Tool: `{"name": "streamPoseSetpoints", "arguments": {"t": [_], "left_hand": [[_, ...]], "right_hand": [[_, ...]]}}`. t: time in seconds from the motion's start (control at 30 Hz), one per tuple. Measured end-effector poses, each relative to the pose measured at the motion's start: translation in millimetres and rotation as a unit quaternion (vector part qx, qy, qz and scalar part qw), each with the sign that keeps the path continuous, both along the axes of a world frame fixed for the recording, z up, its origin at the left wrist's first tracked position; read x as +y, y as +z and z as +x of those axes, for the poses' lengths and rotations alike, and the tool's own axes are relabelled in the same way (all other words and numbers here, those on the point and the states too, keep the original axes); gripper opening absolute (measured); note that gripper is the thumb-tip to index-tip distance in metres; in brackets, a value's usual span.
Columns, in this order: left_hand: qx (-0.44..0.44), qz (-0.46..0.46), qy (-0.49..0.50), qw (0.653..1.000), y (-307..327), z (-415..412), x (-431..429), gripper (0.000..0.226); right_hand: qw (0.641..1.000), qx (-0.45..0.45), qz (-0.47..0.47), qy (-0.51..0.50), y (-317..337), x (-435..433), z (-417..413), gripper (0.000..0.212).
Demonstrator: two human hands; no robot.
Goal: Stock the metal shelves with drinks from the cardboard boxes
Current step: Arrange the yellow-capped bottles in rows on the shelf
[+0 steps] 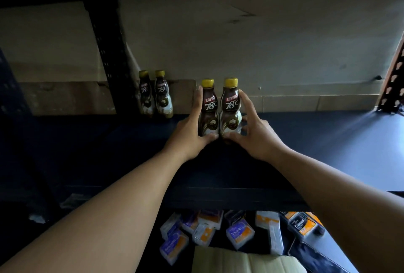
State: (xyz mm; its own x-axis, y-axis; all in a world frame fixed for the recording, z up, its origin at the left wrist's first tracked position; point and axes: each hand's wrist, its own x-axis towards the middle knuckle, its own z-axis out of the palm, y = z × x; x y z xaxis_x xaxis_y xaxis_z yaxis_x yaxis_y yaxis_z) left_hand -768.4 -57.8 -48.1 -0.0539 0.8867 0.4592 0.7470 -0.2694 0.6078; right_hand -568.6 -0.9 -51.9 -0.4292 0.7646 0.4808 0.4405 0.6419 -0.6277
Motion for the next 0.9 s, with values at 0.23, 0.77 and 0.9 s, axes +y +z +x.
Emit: {"name": "streamPoseSetpoints", "arguments": {"t": [0.23,0.77,0.9], "left_hand": [[0.001,0.0,0.012,1.0,-3.0,-18.9,39.7,0.122],[0.017,-0.001,0.019,1.0,-3.5,-38.2,130.1,0.119],[-0.017,0.0,0.002,1.0,-5.0,-37.1,151.8,0.118]], "right_hand": [[1.0,-0.003,-0.01,-0.005,0.9,38.5,-21.0,0.11],[0.999,0.004,-0.003,-0.033,-0.3,126.1,-43.6,0.11],[0.999,0.011,0.003,-0.039,-1.7,139.8,-42.0,0.107]]}}
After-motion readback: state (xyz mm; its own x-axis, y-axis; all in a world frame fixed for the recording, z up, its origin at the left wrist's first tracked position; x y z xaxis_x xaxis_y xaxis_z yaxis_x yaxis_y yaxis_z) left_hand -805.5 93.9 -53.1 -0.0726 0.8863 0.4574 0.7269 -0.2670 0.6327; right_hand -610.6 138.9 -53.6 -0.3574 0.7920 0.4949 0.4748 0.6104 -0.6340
